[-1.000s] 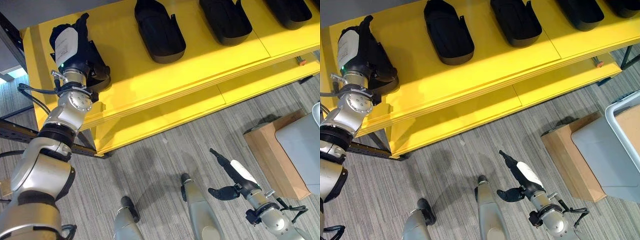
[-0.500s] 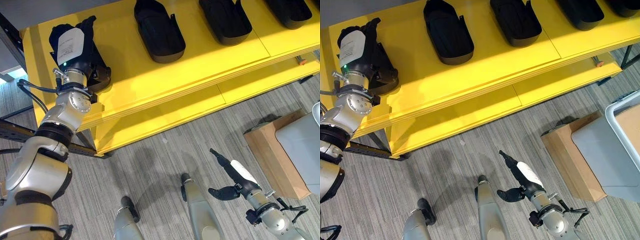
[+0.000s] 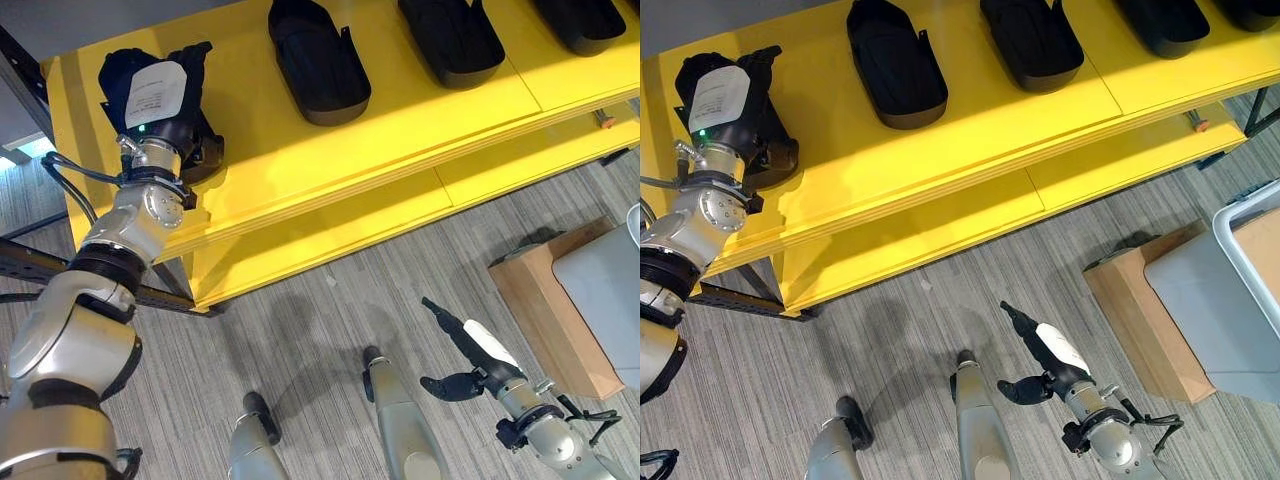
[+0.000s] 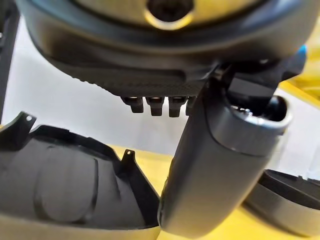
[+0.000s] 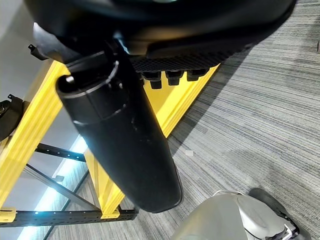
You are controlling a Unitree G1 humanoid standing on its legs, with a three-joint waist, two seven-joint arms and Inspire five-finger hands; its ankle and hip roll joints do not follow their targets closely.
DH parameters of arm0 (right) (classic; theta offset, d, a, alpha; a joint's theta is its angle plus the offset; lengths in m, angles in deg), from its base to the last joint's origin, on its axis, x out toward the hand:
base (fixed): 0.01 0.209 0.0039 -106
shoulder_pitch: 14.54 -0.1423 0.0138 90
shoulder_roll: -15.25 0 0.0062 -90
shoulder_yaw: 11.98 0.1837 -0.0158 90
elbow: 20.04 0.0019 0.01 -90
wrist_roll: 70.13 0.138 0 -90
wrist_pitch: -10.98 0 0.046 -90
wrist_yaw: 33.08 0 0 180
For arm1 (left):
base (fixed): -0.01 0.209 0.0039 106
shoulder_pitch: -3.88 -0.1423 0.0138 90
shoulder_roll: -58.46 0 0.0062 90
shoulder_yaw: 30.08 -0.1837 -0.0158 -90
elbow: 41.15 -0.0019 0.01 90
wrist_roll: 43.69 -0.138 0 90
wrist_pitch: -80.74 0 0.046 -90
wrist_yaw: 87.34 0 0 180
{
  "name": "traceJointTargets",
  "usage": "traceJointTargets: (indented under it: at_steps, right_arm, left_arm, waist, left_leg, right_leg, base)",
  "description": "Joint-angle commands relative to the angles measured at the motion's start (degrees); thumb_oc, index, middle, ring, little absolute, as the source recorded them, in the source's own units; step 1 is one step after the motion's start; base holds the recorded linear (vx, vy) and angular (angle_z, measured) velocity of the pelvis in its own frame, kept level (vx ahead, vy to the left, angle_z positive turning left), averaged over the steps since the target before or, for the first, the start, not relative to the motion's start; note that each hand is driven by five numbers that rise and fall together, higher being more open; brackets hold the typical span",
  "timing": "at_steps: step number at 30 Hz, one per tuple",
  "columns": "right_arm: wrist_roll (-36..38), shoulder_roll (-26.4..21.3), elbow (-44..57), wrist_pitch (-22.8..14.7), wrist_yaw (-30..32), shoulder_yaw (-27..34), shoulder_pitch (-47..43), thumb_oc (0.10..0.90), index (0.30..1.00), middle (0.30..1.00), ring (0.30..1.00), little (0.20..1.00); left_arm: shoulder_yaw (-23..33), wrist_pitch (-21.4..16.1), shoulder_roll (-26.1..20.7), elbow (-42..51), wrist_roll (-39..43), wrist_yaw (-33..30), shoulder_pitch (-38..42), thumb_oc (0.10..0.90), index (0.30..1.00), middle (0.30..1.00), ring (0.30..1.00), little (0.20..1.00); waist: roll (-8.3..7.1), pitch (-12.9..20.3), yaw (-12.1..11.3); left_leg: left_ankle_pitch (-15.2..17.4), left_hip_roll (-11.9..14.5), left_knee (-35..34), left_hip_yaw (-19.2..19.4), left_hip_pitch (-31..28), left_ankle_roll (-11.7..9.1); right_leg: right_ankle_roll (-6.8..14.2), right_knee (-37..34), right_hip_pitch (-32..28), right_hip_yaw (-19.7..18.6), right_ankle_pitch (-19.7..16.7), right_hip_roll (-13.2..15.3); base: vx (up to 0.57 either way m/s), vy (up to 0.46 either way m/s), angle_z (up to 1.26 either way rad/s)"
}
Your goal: Move parts from the plastic box to the shelf.
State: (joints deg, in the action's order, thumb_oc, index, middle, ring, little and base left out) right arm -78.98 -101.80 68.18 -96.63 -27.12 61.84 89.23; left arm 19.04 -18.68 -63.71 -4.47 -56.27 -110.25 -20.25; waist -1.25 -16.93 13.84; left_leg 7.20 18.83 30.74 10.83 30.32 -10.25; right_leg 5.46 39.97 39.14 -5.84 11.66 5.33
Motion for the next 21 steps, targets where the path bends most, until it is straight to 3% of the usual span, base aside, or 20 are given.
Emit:
traceJointTargets:
  at_steps: [1, 21]
  right_arm:
    - [1.3, -2.0, 5.1, -5.6, 1.7, 4.2, 2.2, 0.9, 1.0, 1.0, 1.0, 1.0]
    - [0.6, -2.2, 5.4, -5.7, 1.8, 4.8, 2.4, 0.9, 1.0, 1.0, 1.0, 1.0]
  left_arm:
    - [0.1, -2.4, -4.2, 1.3, -2.7, -1.7, 7.7, 0.9, 1.0, 1.0, 1.0, 1.0]
    - [-2.8, -2.7, -6.8, 1.0, -8.0, 0.2, 5.9, 0.9, 1.0, 1.0, 1.0, 1.0]
  waist:
    - [0.67, 3.7, -0.1]
    - [0.76, 3.3, -0.5]
  left_leg:
    - [1.3, -2.2, 4.7, -4.1, 2.8, 4.0]
    - [1.4, -2.5, 5.6, -4.4, 3.6, 4.2]
  right_leg:
    - [1.5, -2.9, -2.2, 1.3, -4.0, 1.3]
    - [1.5, -2.4, -1.9, 1.3, -3.9, 1.5]
  base:
    - [0.0, 0.0, 0.0]
    - [0.0, 0.0, 0.0]
